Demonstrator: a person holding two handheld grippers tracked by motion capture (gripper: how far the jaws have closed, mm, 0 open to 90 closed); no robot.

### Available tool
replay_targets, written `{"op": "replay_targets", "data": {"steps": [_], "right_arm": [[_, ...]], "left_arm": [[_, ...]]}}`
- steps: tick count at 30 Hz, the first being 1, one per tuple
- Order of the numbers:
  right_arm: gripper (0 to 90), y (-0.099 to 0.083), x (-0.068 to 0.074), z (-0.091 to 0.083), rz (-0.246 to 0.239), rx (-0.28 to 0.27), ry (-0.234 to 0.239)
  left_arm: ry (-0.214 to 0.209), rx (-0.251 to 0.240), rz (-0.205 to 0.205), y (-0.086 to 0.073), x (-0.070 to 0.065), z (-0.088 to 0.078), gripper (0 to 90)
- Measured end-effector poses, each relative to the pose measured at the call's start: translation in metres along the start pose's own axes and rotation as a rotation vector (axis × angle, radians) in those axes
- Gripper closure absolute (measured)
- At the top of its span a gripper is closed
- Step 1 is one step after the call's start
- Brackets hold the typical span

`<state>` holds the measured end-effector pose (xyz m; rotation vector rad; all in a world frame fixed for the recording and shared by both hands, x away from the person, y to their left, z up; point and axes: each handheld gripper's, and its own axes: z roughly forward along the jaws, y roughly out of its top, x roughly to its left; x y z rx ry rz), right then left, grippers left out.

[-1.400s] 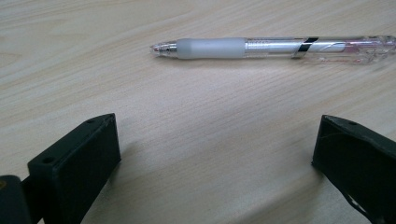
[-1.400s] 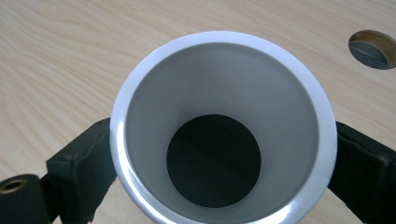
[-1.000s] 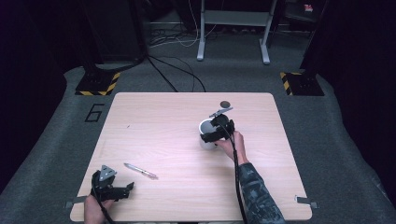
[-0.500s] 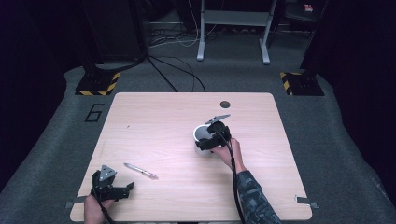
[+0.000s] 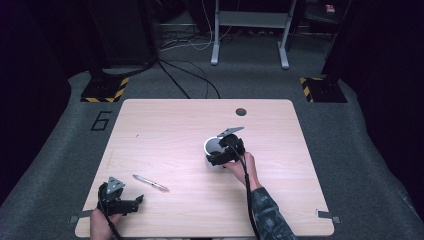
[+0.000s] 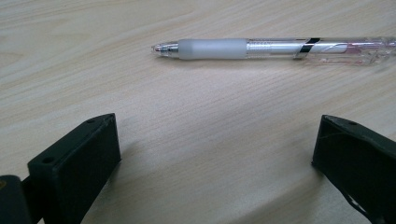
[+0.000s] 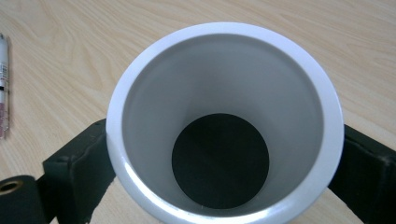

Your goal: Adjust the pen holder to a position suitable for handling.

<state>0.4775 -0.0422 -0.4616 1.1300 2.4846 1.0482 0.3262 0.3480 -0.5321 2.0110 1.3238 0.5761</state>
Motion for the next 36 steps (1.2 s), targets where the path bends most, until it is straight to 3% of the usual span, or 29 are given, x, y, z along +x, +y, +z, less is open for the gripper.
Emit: {"op": "replay_targets", "data": {"steps": [3,6,7,8,11,14,15,23,28,31,36], "right_arm": [[5.0,-0.003,0.003,-0.001,0.022,0.0,0.005],[5.3,-0.005,0.002,-0.001,0.015,-0.013,0.016],[5.7,-0.006,0.005,-0.001,0.036,-0.01,0.012],[5.8,-0.007,0.004,-0.001,0.004,-0.008,0.012],[5.9,-0.009,0.005,-0.001,-0.005,-0.014,0.006],[0.0,-0.01,0.007,-0.005,0.011,-0.025,0.016],[0.0,-0.01,0.008,-0.007,-0.005,-0.037,0.009],[0.0,-0.024,0.01,-0.041,-0.006,-0.131,-0.004],[0.0,-0.052,0.0,-0.065,0.03,-0.167,-0.035],[0.0,-0.076,-0.011,-0.073,0.079,-0.178,-0.072],[0.0,-0.119,-0.032,-0.08,0.189,-0.151,-0.127]], "left_arm": [[0.0,0.0,0.001,0.0,0.0,0.0,0.7],[0.0,0.0,0.0,0.0,0.0,0.0,0.7],[0.0,0.0,0.001,0.0,0.0,0.0,0.7],[0.0,0.0,0.001,0.0,0.0,0.0,0.7],[0.002,-0.002,0.0,0.0,0.0,0.0,0.7],[0.001,0.0,0.0,0.0,0.0,0.0,0.7],[0.0,-0.001,0.0,0.0,0.0,0.0,0.7],[0.001,-0.006,-0.007,0.0,0.0,0.0,0.7],[0.001,-0.005,-0.006,0.0,0.0,0.0,0.7],[0.001,-0.006,-0.006,0.0,0.0,0.0,0.8],[0.001,-0.006,-0.006,0.0,0.0,0.0,0.9]]}}
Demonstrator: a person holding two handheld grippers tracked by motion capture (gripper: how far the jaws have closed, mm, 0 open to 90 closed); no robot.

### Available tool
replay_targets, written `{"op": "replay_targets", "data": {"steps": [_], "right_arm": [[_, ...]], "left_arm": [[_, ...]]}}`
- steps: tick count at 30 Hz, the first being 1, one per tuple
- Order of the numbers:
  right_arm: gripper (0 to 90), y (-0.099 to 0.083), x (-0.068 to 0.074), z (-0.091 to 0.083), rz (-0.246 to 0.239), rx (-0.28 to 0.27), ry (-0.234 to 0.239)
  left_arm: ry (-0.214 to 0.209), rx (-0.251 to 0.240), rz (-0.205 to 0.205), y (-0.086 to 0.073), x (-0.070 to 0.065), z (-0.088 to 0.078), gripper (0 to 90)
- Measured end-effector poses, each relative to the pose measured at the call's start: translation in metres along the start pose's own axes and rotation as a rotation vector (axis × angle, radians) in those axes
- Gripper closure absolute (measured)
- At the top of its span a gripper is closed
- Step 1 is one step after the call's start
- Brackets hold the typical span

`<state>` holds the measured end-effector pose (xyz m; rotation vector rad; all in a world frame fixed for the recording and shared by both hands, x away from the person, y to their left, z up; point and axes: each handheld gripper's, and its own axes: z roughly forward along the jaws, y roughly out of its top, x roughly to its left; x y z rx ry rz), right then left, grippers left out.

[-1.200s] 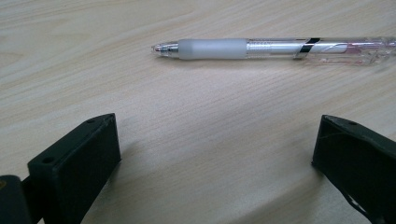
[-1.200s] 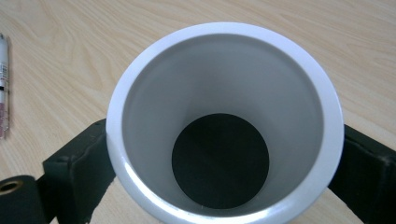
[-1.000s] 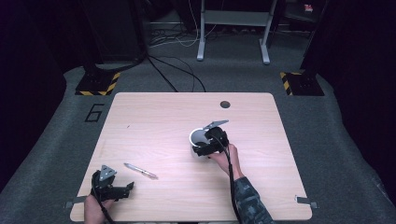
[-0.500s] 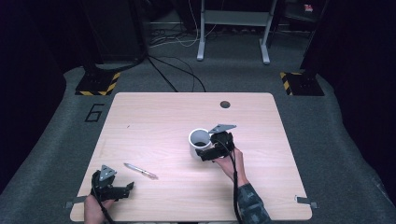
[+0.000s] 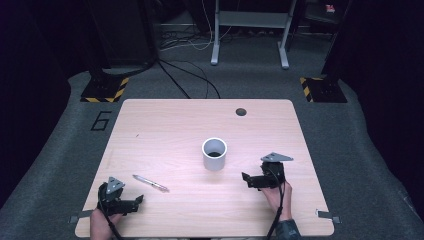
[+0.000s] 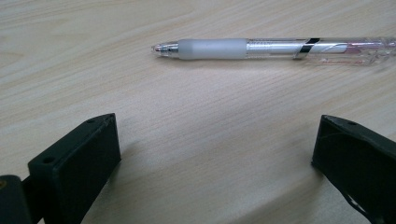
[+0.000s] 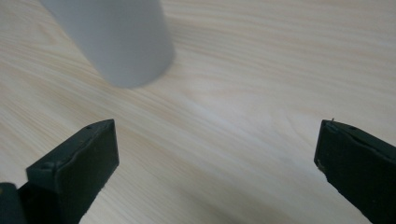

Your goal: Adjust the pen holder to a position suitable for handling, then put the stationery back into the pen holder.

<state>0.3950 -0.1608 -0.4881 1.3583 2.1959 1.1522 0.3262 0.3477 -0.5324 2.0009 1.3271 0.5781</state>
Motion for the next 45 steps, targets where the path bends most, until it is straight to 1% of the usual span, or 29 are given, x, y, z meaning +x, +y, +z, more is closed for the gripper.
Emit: {"op": "replay_targets", "data": {"steps": [3,5,7,9,11,13,14,15,16,18,20,21,22,23,24,26,27,29,31,32,34,35,36,38,40,41,42,43,45], "right_arm": [[0.0,-0.017,-0.013,-0.006,0.034,0.022,-0.056],[0.0,-0.028,-0.023,-0.009,0.043,0.026,-0.088],[0.0,-0.038,-0.031,-0.011,0.071,0.044,-0.125],[0.0,-0.046,-0.039,-0.014,0.085,0.051,-0.148],[0.0,-0.054,-0.046,-0.017,0.111,0.053,-0.169],[0.0,-0.059,-0.049,-0.021,0.107,0.041,-0.183],[0.0,-0.059,-0.049,-0.021,0.107,0.041,-0.183],[0.0,-0.061,-0.052,-0.024,0.086,0.032,-0.181],[0.0,-0.061,-0.053,-0.024,0.09,0.035,-0.183],[0.0,-0.061,-0.053,-0.022,0.063,0.042,-0.194],[0.0,-0.06,-0.05,-0.018,0.016,0.068,-0.229],[0.0,-0.059,-0.05,-0.017,0.0,0.073,-0.219],[0.0,-0.058,-0.05,-0.016,-0.007,0.075,-0.212],[0.0,-0.058,-0.05,-0.015,-0.001,0.068,-0.208],[0.0,-0.057,-0.05,-0.015,-0.003,0.068,-0.201],[0.0,-0.058,-0.05,-0.015,-0.004,0.068,-0.201],[0.0,-0.058,-0.05,-0.015,-0.006,0.066,-0.206],[0.0,-0.058,-0.05,-0.015,-0.005,0.067,-0.2],[0.0,-0.058,-0.05,-0.015,-0.005,0.067,-0.2],[0.0,-0.058,-0.05,-0.015,-0.005,0.068,-0.2],[0.0,-0.057,-0.051,-0.015,-0.006,0.068,-0.199],[0.2,-0.057,-0.051,-0.015,-0.006,0.068,-0.2],[0.3,-0.057,-0.051,-0.015,-0.005,0.068,-0.204],[0.3,-0.057,-0.051,-0.015,-0.007,0.071,-0.201],[0.4,-0.057,-0.051,-0.015,-0.009,0.072,-0.202],[0.8,-0.057,-0.051,-0.015,-0.01,0.072,-0.202],[1.1,-0.057,-0.051,-0.015,-0.012,0.068,-0.203],[1.4,-0.057,-0.052,-0.016,-0.017,0.076,-0.201],[1.6,-0.058,-0.052,-0.016,-0.015,0.065,-0.2]], "left_arm": [[0.0,0.001,0.0,0.0,0.0,0.0,0.9],[0.0,0.001,0.001,0.0,0.0,0.0,0.9],[-0.001,0.001,0.0,0.0,0.0,0.0,0.9],[0.0,0.001,0.0,0.0,0.0,0.0,0.9],[-0.001,0.001,0.0,0.0,0.0,0.0,0.9],[0.0,0.001,0.0,0.0,0.0,0.0,0.8],[0.0,0.001,0.0,0.0,0.0,0.0,0.9],[-0.001,0.0,-0.001,0.0,0.0,0.0,0.8],[-0.003,0.006,-0.002,0.0,0.0,0.0,0.8],[0.0,0.002,0.002,0.0,0.0,0.0,0.8],[0.003,0.001,-0.001,0.0,0.0,0.0,0.8],[0.0,0.002,0.002,0.0,0.0,0.0,0.8],[-0.01,0.008,0.012,0.0,0.002,-0.001,0.8],[-0.023,0.013,0.028,0.0,0.003,-0.001,0.8],[-0.042,0.037,0.045,0.001,0.004,-0.003,0.9],[-0.052,0.055,0.063,0.003,0.007,-0.005,1.7],[-0.059,0.047,0.068,0.003,0.008,-0.005,3.3],[-0.083,0.053,0.093,0.005,0.011,-0.008,6.9],[-0.106,0.037,0.115,0.008,0.014,-0.01,6.8],[-0.118,0.047,0.137,0.012,0.015,-0.012,7.2],[-0.129,0.044,0.17,0.018,0.017,-0.013,7.5],[-0.134,0.051,0.203,0.022,0.02,-0.014,7.7],[-0.139,0.048,0.209,0.026,0.021,-0.014,8.1],[-0.151,0.04,0.238,0.033,0.023,-0.013,9.5],[-0.166,0.059,0.263,0.041,0.024,-0.013,10.7],[-0.167,0.051,0.28,0.043,0.024,-0.011,12.0],[-0.179,0.072,0.299,0.047,0.025,-0.011,12.8],[-0.184,0.077,0.316,0.05,0.025,-0.009,13.7],[-0.196,0.083,0.329,0.055,0.026,-0.005,14.1]]}}
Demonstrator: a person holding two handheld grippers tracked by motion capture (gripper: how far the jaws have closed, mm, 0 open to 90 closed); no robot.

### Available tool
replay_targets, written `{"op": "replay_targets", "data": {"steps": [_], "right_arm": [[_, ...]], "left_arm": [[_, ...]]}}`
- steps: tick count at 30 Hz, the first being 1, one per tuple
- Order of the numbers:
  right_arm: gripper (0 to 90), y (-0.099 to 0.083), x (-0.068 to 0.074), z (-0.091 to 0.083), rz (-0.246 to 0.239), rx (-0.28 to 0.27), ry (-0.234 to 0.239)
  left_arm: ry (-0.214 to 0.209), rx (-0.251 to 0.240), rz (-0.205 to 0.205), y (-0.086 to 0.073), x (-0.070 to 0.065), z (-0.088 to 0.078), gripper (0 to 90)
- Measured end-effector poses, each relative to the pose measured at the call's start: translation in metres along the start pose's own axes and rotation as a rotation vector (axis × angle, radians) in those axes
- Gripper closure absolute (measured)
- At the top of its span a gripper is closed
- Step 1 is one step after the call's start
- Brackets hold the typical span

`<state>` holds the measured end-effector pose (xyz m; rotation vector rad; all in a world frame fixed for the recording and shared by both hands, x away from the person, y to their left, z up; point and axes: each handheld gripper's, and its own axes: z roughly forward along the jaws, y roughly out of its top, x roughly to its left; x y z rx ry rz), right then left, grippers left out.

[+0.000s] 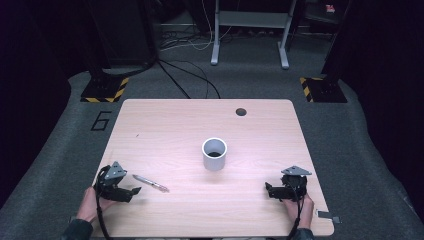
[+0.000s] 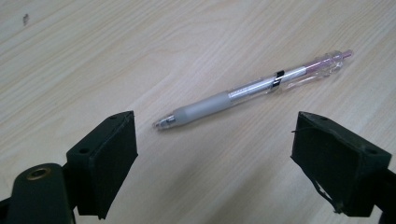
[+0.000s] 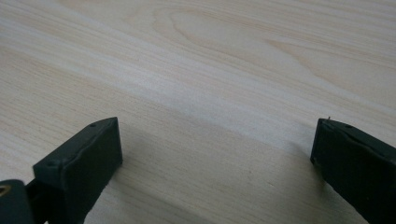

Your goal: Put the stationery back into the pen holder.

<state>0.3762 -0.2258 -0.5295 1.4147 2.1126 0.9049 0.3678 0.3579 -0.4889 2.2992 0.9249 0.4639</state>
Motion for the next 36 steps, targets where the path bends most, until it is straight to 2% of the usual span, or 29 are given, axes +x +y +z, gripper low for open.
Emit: {"op": "replay_targets", "data": {"steps": [1,4,6,9,11,14,15,17,19,24,32,36], "right_arm": [[1.9,0.0,0.0,0.0,0.001,-0.001,0.001],[3.2,0.0,0.0,-0.001,0.007,0.003,-0.003],[3.4,0.0,0.0,-0.001,0.005,0.002,-0.002],[3.7,0.0,0.0,-0.001,0.007,0.002,-0.001],[3.9,0.0,0.0,-0.001,0.006,0.001,-0.001],[4.4,0.0,-0.001,-0.001,0.002,-0.002,-0.002],[4.6,0.0,-0.001,0.0,0.005,-0.004,-0.003],[4.8,0.0,-0.001,0.0,0.007,-0.005,-0.004],[5.3,0.0,-0.001,-0.001,0.011,-0.005,-0.004],[6.6,0.0,-0.001,-0.001,0.013,-0.008,-0.006],[8.5,0.0,-0.001,-0.001,0.019,-0.016,-0.01],[9.6,-0.001,-0.002,-0.002,0.022,-0.023,-0.014]], "left_arm": [[0.003,-0.002,0.01,0.002,0.002,0.002,14.5],[-0.022,0.008,0.007,0.008,0.008,0.005,15.3],[-0.02,-0.004,0.006,0.01,0.013,0.008,15.7],[-0.043,0.019,0.01,0.013,0.019,0.013,17.0],[-0.059,0.013,0.008,0.013,0.022,0.017,20.5],[-0.081,0.031,0.019,0.014,0.026,0.022,24.9],[-0.095,0.031,0.016,0.014,0.026,0.024,27.0],[-0.085,0.039,0.036,0.015,0.025,0.027,31.2],[-0.096,0.022,0.033,0.014,0.025,0.03,35.0],[-0.108,0.042,0.054,0.012,0.024,0.034,47.2],[-0.137,0.029,0.048,0.005,0.025,0.034,57.6],[-0.144,0.047,0.065,0.006,0.025,0.032,60.6]]}}
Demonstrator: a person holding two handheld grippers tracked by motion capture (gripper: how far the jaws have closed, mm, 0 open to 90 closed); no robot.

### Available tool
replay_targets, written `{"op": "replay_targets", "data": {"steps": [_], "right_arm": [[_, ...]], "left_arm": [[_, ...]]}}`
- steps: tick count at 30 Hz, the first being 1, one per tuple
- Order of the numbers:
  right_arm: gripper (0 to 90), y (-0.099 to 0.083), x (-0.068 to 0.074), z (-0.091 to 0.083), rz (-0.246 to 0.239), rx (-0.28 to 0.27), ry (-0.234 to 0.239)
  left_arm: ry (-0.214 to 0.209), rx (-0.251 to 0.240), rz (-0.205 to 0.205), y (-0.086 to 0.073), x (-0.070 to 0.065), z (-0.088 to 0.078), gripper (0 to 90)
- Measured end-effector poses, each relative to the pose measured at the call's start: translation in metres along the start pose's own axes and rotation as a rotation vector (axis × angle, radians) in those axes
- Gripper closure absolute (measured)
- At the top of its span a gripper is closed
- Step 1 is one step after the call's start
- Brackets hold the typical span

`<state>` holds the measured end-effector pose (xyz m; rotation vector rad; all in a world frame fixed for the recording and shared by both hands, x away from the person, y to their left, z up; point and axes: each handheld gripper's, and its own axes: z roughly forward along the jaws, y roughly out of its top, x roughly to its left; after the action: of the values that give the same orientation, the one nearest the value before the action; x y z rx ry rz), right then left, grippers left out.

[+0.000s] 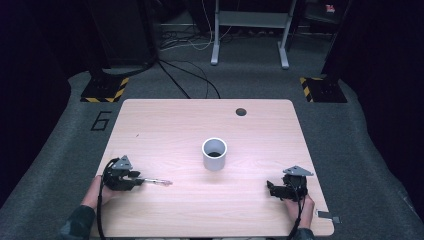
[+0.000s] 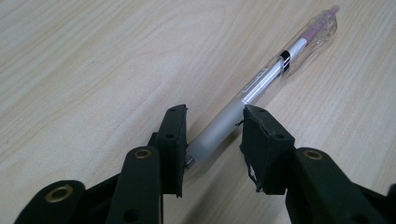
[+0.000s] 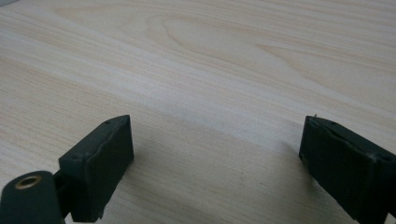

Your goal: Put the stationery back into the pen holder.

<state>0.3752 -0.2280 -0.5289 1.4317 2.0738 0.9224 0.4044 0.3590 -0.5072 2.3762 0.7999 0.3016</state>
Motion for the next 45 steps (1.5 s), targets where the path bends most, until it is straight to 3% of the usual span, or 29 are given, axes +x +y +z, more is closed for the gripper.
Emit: {"op": "replay_targets", "data": {"steps": [5,12,19,20,25,30,35,38,39,40,43,45], "right_arm": [[10.1,0.0,0.0,0.0,0.002,-0.001,-0.001],[11.3,0.0,-0.001,0.0,0.003,-0.004,-0.005],[11.6,0.0,-0.001,0.0,-0.001,-0.007,-0.006],[12.3,0.0,-0.001,-0.001,0.005,-0.003,-0.006],[13.3,0.0,-0.001,-0.001,0.005,-0.004,-0.01],[13.6,0.0,-0.001,-0.001,0.006,-0.005,-0.01],[13.8,0.0,-0.001,-0.001,0.006,-0.008,-0.009],[13.9,0.0,-0.001,-0.001,0.005,-0.009,-0.009],[14.0,0.0,-0.001,-0.001,0.009,-0.007,-0.009],[14.0,0.0,-0.001,-0.001,0.01,-0.007,-0.009],[14.2,0.0,-0.001,-0.001,0.01,-0.008,-0.01],[14.2,0.0,-0.001,-0.001,0.011,-0.008,-0.01]], "left_arm": [[-0.001,0.051,0.043,0.005,-0.002,-0.001,62.3],[-0.028,0.209,0.122,0.023,-0.005,0.0,64.7],[-0.033,0.272,0.158,0.033,-0.008,0.004,72.1],[-0.03,0.299,0.182,0.036,-0.009,0.005,72.9],[-0.027,0.315,0.191,0.039,-0.011,0.006,78.3],[-0.037,0.381,0.184,0.047,-0.013,0.009,79.0],[-0.03,0.371,0.161,0.047,-0.012,0.01,79.7],[-0.024,0.335,0.133,0.044,-0.013,0.008,79.9],[-0.021,0.32,0.136,0.043,-0.014,0.008,79.9],[0.013,0.269,0.129,0.039,-0.016,0.008,80.1],[0.001,0.237,0.115,0.039,-0.015,0.006,80.2],[0.024,0.197,0.106,0.038,-0.015,0.004,80.2]]}}
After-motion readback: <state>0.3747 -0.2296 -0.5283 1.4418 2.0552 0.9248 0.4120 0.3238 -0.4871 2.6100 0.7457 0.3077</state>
